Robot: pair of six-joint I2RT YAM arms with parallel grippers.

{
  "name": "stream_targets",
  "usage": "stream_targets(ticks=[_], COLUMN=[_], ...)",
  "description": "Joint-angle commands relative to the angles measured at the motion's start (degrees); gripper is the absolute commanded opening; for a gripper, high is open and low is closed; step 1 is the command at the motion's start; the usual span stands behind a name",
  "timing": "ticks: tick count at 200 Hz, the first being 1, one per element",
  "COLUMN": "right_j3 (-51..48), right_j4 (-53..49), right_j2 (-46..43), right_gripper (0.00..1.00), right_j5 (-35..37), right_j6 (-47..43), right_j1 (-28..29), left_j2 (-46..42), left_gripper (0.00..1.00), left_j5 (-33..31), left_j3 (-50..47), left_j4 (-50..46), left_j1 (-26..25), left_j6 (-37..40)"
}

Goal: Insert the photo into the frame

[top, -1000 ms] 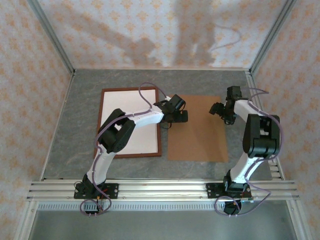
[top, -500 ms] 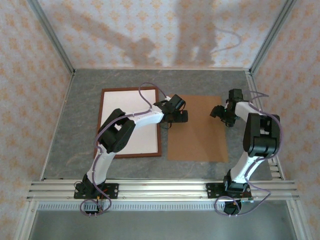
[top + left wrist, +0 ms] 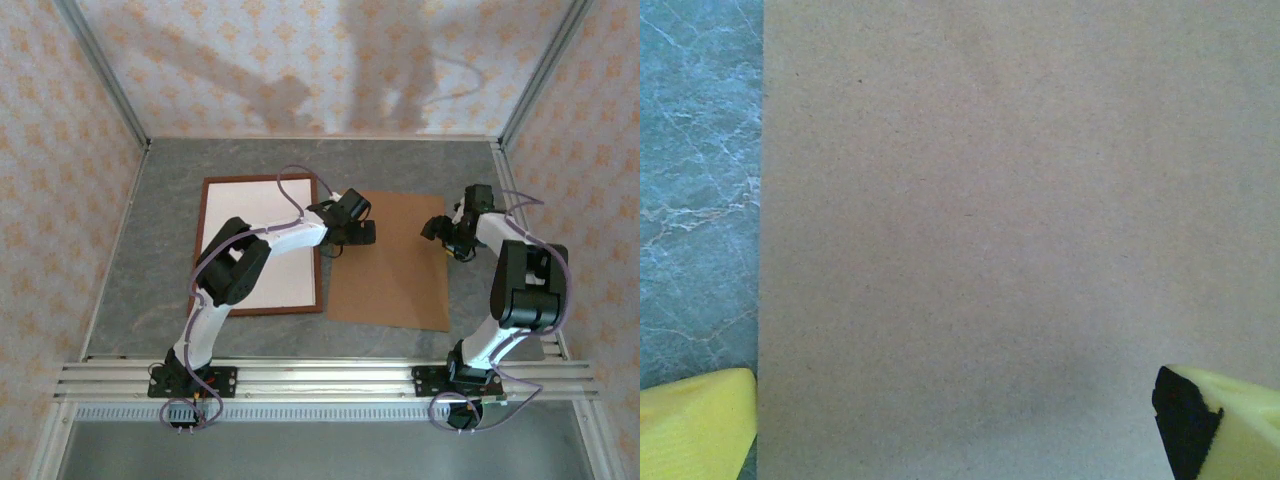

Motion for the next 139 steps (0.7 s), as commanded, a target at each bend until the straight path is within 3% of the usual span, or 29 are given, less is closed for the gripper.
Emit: stream_targets(ticks=[1,38,78,120,132,139], right_j3=[0.2,-1.6,-4.3,-4.6,-4.4,-3.5], right_j4=[0.1,2.9,12.6,16.6,13.2,8.4], right_j2=[-7.0,-14.1,-19.2,-24.8,-25.1,-25.1], right_gripper=[0.72,0.69,0.65,0.62,0.63,0.65], right_j5=[-22.5,-30.5,-33.8,-28.4,-23.4,-16.9], right_j6=[3.1,6.6,14.5,17.2,15.6,13.2], right_j1=[2.9,2.9,3.3,5.9,5.8,5.8], left_j2=[2.9,1.9,-0.4,-3.5,-4.0,-4.0], left_gripper=[0.99,0.99,0.99,0.99,0.99,0.99], left_j5=[7.3,8.5,10.2,12.0,11.6,10.9], left_j3=[-0.6,-1.5,-3.7,-6.6,-7.0,-7.1], left_j4=[0.6,1.5,3.4,6.2,6.3,6.1], left_j1=[-0.7,-0.6,-0.3,-0.3,-0.1,-0.1], left_j6=[-0.8,-1.4,-2.1,-3.7,-3.7,-3.7])
